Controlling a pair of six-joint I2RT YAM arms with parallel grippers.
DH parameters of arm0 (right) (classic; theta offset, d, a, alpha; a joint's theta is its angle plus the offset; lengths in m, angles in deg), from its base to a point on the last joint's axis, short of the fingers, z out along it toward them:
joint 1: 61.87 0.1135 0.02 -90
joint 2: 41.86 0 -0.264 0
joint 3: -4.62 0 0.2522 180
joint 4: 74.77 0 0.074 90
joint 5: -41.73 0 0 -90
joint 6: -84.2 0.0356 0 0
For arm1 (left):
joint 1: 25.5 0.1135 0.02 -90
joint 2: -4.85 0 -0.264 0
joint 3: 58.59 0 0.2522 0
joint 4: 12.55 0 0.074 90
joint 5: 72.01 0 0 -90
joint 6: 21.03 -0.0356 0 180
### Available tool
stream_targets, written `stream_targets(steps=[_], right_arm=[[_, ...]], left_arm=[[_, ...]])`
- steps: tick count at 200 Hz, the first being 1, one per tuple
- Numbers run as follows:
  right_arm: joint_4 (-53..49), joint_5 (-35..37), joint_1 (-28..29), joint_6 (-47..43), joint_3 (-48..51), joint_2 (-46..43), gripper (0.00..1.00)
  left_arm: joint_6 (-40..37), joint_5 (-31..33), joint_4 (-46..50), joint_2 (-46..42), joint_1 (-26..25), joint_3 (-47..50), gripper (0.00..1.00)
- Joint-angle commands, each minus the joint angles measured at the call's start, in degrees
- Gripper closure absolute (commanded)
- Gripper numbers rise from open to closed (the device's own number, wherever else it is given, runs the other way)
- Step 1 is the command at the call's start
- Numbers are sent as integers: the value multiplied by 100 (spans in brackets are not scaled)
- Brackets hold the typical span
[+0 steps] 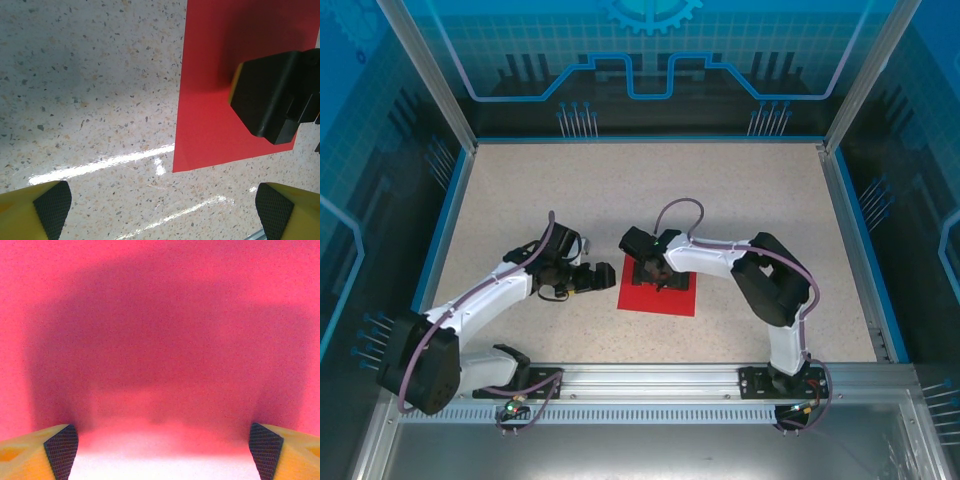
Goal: Fold a paper plane with a square sheet of paper (pick it up from the middle)
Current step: Fold the square sheet of paper in half at the center of the table.
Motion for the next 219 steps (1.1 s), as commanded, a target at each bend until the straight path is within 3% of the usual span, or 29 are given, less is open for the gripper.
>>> stream_targets(steps=[1, 180, 219], right_arm=[[-131, 75, -96, 183, -65, 213, 8], [483, -263, -172, 53, 345, 638, 19], [456, -151, -143, -68, 244, 447, 27]], left_arm=[[23, 12, -35, 49, 53, 30, 1], [5, -60, -98, 327, 46, 8, 1], [-13, -64, -89, 361, 43, -26, 1]])
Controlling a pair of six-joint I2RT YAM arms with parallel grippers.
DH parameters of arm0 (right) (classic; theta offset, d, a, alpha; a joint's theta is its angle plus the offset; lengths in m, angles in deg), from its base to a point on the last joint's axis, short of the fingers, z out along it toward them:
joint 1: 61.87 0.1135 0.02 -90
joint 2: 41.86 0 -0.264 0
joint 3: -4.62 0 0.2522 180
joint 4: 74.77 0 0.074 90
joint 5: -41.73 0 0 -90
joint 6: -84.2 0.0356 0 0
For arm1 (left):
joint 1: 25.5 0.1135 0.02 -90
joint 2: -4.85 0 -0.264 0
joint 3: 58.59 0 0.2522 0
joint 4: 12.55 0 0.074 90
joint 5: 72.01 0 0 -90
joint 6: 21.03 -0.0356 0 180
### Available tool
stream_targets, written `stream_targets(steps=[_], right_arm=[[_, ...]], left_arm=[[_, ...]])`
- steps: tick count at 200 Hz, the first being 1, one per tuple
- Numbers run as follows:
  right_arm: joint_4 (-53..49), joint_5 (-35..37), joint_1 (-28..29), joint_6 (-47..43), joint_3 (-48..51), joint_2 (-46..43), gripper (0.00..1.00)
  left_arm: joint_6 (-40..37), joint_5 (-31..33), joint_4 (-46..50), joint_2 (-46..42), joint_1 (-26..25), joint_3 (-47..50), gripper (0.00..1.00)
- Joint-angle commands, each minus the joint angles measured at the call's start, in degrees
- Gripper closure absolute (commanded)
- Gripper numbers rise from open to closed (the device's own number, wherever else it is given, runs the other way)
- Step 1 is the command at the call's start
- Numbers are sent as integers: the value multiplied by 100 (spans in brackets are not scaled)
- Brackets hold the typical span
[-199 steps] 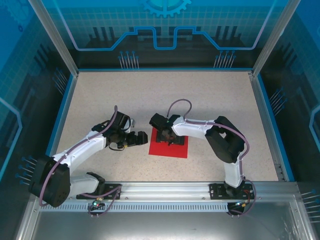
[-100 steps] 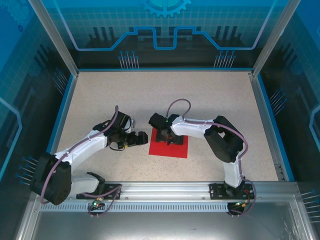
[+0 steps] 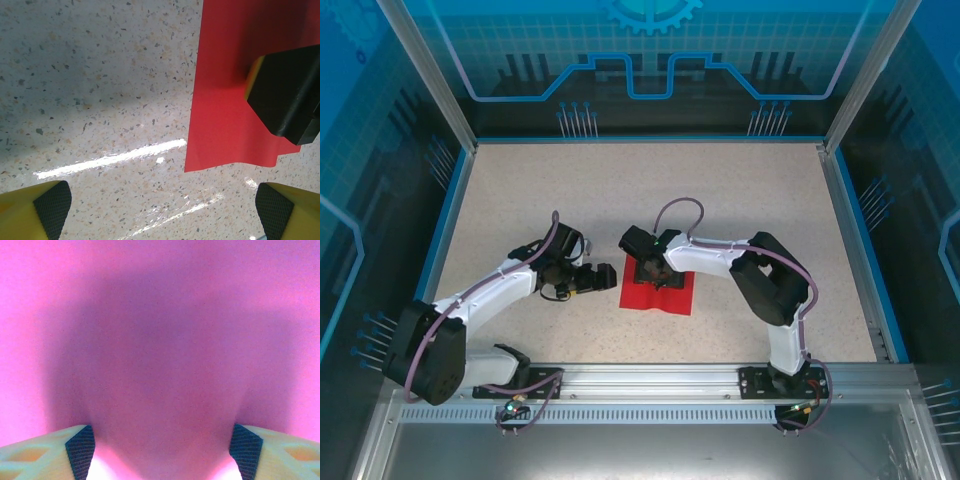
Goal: Fold a paper plane with a square sheet of paper (pick it up from the middle)
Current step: Fold the square sheet of paper in half at the center of the table.
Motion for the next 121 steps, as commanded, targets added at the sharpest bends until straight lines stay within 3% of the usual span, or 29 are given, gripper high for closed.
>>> stream_targets(steps=[1, 62, 121], right_arm=[[228, -147, -114, -35, 206, 388, 27], [223, 92, -55, -238, 125, -50, 47], [266, 297, 11, -338, 212, -484, 58]], left_arm=[[-13, -63, 18, 62, 47, -29, 1], [-5, -73, 71, 10, 35, -33, 1], [-4, -73, 122, -65, 37, -39, 1]])
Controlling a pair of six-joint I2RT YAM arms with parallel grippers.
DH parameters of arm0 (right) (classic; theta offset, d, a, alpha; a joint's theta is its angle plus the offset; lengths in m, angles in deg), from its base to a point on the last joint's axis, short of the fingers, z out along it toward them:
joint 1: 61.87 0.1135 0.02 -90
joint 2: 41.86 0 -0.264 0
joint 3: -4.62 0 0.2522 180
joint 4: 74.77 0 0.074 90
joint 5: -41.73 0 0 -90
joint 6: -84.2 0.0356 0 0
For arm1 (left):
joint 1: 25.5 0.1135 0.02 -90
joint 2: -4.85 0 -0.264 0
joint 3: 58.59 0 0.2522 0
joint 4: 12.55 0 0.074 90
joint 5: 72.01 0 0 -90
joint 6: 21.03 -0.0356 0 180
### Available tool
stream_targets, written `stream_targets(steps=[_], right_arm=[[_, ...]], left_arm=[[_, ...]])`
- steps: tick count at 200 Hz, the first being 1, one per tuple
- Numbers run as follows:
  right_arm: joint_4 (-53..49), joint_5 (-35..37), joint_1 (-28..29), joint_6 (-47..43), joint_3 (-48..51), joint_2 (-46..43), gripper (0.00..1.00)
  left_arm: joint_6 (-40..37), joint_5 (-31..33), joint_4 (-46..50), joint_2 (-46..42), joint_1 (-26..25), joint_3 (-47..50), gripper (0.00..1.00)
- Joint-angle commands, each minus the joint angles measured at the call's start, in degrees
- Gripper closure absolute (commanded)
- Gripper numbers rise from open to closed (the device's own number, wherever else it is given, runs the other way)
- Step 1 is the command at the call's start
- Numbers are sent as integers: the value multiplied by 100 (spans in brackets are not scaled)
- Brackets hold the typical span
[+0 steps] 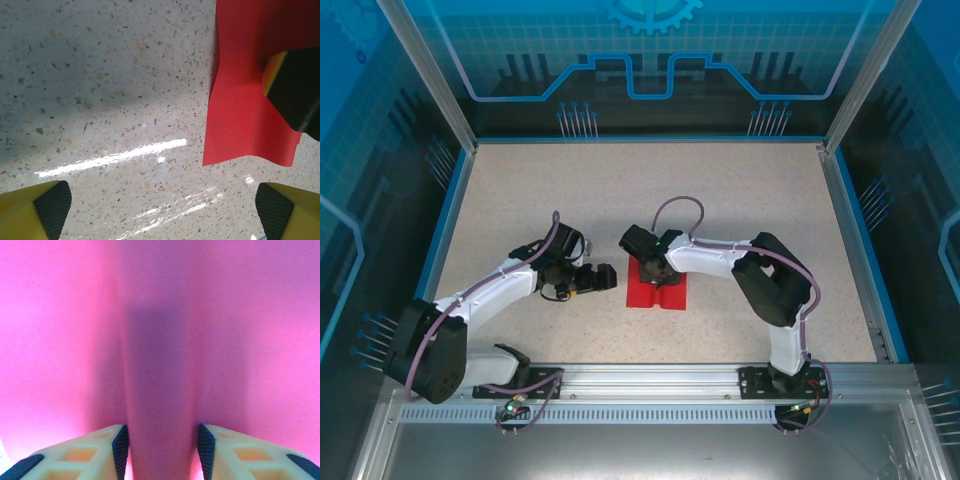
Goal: Fold a paper plane with a square sheet of paper (pick it up from the middle)
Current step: Fold the square sheet of paper in half at the center of the table.
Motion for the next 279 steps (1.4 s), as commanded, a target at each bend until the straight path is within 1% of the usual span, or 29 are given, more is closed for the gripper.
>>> stream_targets(steps=[1, 19, 35, 81, 102, 130, 154, 169, 187, 217, 232, 248, 264, 279], right_arm=[[35, 173, 15, -55, 121, -340, 58], [100, 232, 41, -101, 188, -495, 61], [254, 141, 37, -123, 294, -586, 65], [415, -7, 93, -293, 209, -869, 67], [764, -353, 104, -365, 243, -1110, 67], [1469, -938, 67, -409, 467, -1577, 68], [2280, -1511, -120, -195, 1041, -1980, 68], [2894, -1930, -272, -24, 1476, -2136, 69], [3481, -2250, -419, 104, 1944, -2188, 69], [4387, -2898, -684, 260, 2674, -2083, 69], [4506, -3083, -830, 195, 2901, -2090, 68], [4585, -3223, -958, 94, 3121, -2142, 68], [4544, -3460, -1065, -143, 3192, -2123, 66], [4518, -3541, -1142, -265, 3256, -2094, 66]], left_arm=[[-4, -71, 118, -109, 40, -39, 1], [16, -71, 111, -144, 39, -21, 1], [16, -54, 137, -146, 37, -47, 1], [-4, 75, 326, -321, 36, -157, 1], [-12, 229, 560, -533, 43, -267, 1], [-26, 413, 975, -968, 150, -485, 1], [-35, 405, 1250, -1302, 291, -690, 1], [2, 290, 1278, -1371, 306, -771, 1], [107, 48, 1134, -1282, 306, -790, 1], [357, -448, 578, -950, 297, -722, 2], [504, -605, 268, -782, 263, -691, 4], [614, -581, 20, -574, 166, -697, 7], [749, -589, -269, -356, 5, -725, 7], [884, -599, -542, -142, -150, -756, 8]])
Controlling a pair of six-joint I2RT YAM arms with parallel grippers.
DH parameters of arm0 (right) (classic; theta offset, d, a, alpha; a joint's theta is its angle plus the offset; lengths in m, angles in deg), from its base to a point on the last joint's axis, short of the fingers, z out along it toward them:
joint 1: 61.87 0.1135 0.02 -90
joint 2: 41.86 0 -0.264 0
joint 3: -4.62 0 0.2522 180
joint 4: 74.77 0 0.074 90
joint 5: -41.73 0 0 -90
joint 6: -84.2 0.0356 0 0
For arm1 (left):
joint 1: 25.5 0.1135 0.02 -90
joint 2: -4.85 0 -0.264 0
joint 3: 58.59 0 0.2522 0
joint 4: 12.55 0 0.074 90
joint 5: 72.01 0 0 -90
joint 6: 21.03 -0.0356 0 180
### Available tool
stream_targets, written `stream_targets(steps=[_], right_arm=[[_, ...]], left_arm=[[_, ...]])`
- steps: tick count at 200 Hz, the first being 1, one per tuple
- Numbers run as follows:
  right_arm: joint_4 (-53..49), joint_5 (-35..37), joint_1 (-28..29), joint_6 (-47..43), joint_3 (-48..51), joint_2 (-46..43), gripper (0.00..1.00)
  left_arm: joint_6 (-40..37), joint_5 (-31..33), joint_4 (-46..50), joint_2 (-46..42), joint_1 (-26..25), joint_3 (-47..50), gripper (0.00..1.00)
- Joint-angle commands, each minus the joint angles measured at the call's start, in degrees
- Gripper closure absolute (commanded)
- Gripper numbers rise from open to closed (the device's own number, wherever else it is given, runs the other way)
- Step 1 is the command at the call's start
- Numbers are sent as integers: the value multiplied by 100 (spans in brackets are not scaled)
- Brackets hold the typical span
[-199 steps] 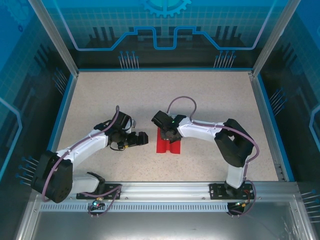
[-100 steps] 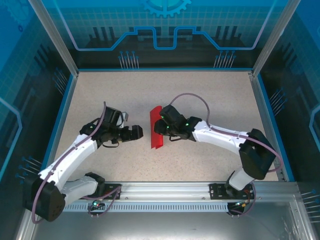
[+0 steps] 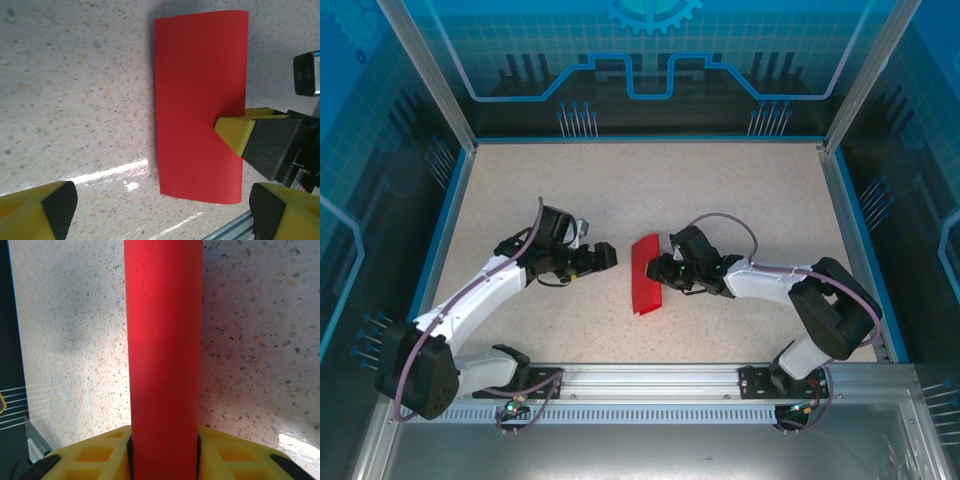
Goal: Fold a paper plane with a square sheet of paper (pick it up from the middle)
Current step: Fold the square sheet of paper in half at the center of the table.
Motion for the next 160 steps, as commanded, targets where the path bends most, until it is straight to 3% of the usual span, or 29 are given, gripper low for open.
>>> stream_targets(steps=[1, 138, 160], right_arm=[[284, -466, -145, -291, 117, 34, 65], [920, -803, -514, -609, 689, 325, 65], [1089, -892, -574, -579, 796, 384, 65]], left_arm=[[337, -233, -628, 278, -223, -77, 8], [792, -233, -1931, 1872, -897, -232, 34], [863, -241, -2054, 2010, -972, -196, 42]])
